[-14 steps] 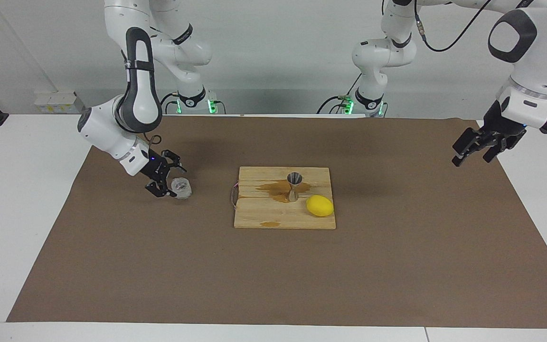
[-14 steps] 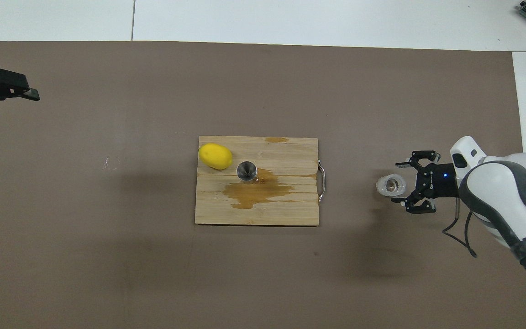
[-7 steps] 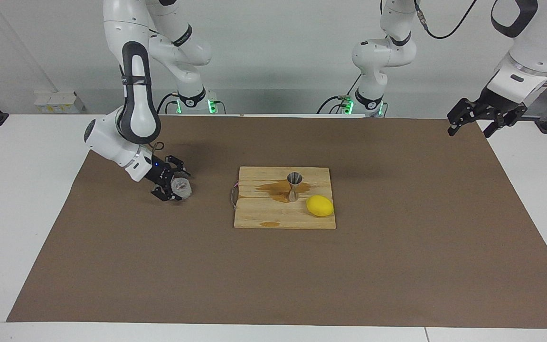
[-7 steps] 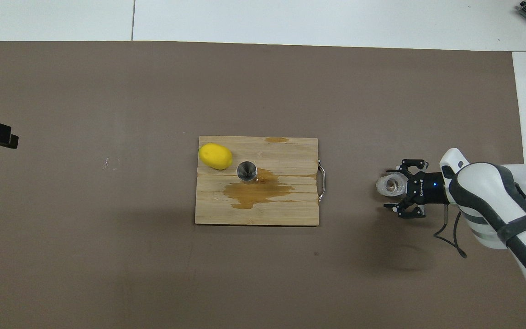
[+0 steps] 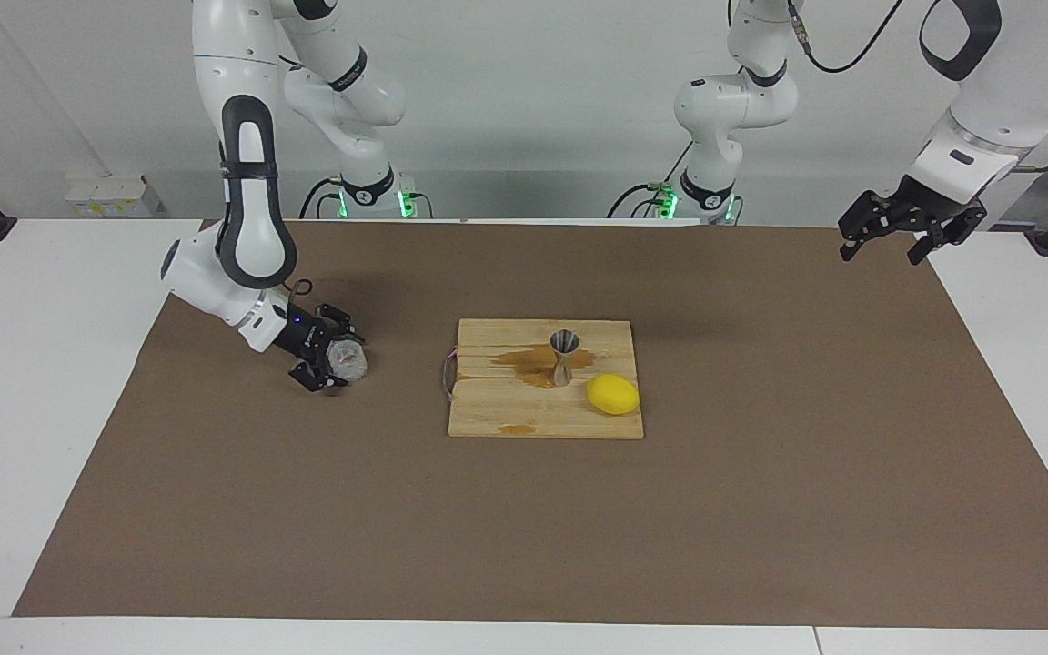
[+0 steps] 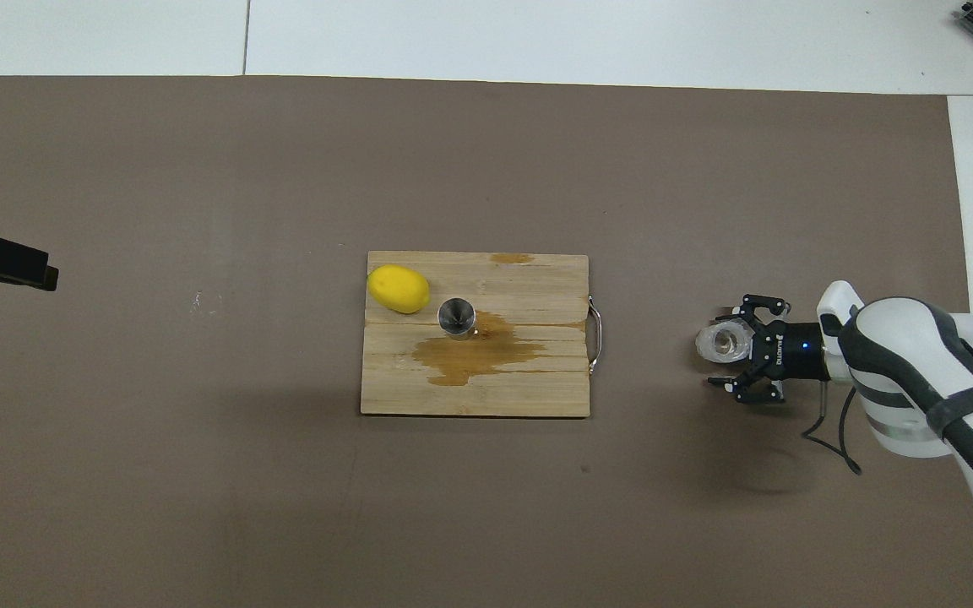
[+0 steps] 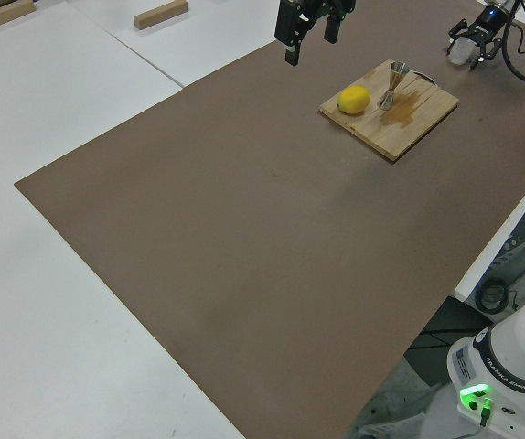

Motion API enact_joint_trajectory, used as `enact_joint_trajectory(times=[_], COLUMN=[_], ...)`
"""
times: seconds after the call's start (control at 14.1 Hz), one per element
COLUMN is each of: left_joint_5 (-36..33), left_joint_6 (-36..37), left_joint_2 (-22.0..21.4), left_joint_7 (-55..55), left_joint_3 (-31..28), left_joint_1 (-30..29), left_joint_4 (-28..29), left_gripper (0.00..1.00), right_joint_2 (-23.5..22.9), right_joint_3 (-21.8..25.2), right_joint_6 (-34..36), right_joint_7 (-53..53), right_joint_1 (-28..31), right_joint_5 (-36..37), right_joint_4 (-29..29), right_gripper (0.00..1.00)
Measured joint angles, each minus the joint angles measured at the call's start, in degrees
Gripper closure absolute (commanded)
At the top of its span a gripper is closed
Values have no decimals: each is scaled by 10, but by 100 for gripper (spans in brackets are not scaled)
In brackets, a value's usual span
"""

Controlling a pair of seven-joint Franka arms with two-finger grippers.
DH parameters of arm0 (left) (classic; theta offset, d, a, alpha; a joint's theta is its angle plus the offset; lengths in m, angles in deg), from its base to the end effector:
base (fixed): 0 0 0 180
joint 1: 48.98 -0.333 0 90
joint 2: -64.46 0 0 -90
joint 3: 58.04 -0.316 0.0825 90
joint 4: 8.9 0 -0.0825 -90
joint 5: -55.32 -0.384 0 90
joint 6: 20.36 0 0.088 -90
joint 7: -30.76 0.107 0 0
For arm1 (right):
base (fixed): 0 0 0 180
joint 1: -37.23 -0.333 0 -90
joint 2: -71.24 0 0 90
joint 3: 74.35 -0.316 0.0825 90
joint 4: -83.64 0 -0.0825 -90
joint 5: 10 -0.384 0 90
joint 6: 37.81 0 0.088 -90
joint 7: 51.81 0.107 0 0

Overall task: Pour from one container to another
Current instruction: 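Close the right gripper around the small white cup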

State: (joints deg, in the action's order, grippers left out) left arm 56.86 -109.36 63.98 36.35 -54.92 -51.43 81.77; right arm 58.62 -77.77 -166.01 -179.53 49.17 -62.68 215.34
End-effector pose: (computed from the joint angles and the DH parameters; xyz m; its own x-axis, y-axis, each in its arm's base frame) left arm 0.5498 -0.0095 0.6221 0.9938 -0.1095 -0.0181 -0.1089 -0.9936 0.0283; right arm 0.5029 -0.0510 0.2396 0.1590 0.7570 0.6338 0.9848 -0.1667 -0.0480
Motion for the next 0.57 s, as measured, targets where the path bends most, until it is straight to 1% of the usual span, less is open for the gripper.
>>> enact_joint_trajectory(times=[0.21,0.28,0.36,0.5,0.57], left_joint_5=[0,0,0,0,0], left_joint_6=[0,0,0,0,0], left_joint_2=[-10,-11,-10,-11,-11], left_joint_7=[0,0,0,2,4], left_joint_3=[0,0,0,1,1], left_joint_1=[0,0,1,2,4], left_joint_4=[6,6,6,6,6], left_gripper=[0,0,0,0,0], right_joint_2=[0,0,0,0,0], right_joint_3=[0,0,0,-1,-1], right_joint_6=[0,0,0,0,0], right_joint_7=[0,0,0,0,0], right_joint_1=[0,0,-1,-1,-1], right_joint_5=[0,0,0,0,0], right_joint_4=[0,0,0,-1,-2], right_gripper=[0,3,8,30,37])
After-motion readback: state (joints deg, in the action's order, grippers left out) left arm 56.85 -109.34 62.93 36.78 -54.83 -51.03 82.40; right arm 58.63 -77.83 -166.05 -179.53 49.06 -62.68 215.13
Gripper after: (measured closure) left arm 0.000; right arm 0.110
